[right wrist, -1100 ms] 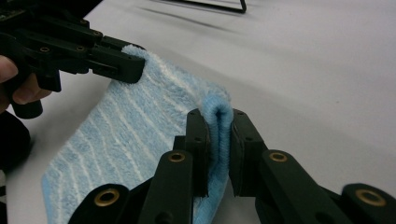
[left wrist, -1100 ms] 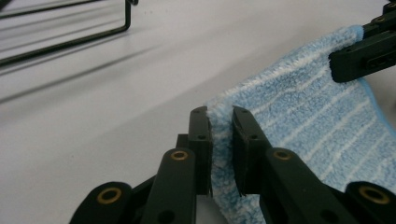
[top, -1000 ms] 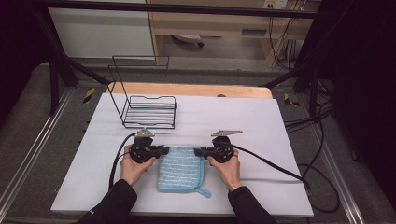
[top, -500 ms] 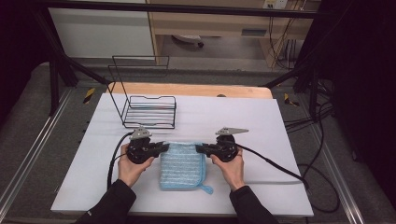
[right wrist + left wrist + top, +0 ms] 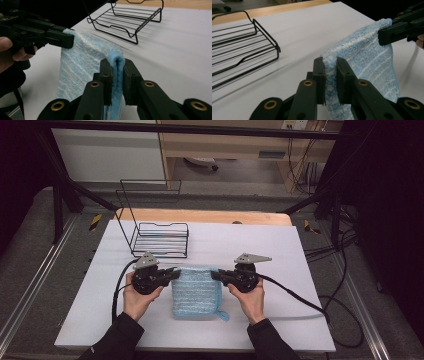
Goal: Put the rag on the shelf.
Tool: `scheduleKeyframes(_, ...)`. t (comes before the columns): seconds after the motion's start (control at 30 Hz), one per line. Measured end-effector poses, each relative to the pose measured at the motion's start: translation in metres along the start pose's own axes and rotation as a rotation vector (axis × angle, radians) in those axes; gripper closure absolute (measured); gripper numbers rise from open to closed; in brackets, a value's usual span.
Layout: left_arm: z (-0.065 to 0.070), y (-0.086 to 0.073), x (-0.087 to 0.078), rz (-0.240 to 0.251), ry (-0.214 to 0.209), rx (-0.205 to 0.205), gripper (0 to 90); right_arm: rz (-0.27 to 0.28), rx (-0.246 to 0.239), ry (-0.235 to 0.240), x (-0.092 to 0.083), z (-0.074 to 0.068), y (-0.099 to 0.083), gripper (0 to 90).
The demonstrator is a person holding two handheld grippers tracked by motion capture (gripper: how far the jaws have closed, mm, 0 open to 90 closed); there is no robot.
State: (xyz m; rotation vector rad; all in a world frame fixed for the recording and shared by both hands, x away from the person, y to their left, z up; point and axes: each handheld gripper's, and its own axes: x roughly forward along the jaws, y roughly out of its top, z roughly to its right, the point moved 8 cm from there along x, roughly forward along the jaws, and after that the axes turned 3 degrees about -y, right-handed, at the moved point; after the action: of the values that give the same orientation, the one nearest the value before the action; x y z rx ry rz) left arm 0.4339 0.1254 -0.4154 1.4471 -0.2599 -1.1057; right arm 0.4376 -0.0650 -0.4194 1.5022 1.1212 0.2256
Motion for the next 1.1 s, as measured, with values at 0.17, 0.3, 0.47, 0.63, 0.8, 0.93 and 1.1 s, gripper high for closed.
scheduleKeyframes(0.17, 0.004, 0.007, -0.006, 0.028, 0.001, 0.013, 79.4, 0.029, -0.025, -0.003, -0.007, -0.006, 0.008, 80.4)
scheduleKeyframes(0.3, 0.007, 0.012, -0.011, 0.05, 0.009, 0.029, 79.4, 0.055, -0.042, -0.006, -0.013, -0.011, 0.015, 80.4)
scheduleKeyframes(0.47, 0.01, 0.018, -0.016, 0.077, 0.016, 0.043, 79.4, 0.077, -0.059, -0.012, -0.017, -0.014, 0.02, 80.4)
scheduleKeyframes(0.63, 0.012, 0.025, -0.022, 0.109, 0.015, 0.039, 79.4, 0.105, -0.071, -0.009, -0.022, -0.02, 0.027, 80.4)
scheduleKeyframes(0.8, 0.014, 0.032, -0.029, 0.139, 0.02, 0.049, 79.5, 0.13, -0.099, -0.02, -0.028, -0.027, 0.037, 80.5)
scheduleKeyframes(0.93, 0.014, 0.039, -0.037, 0.167, 0.028, 0.057, 79.6, 0.152, -0.122, -0.024, -0.03, -0.034, 0.045, 80.5)
scheduleKeyframes(1.1, 0.011, 0.047, -0.047, 0.202, 0.045, 0.062, 79.7, 0.172, -0.144, -0.031, -0.03, -0.041, 0.054, 80.5)
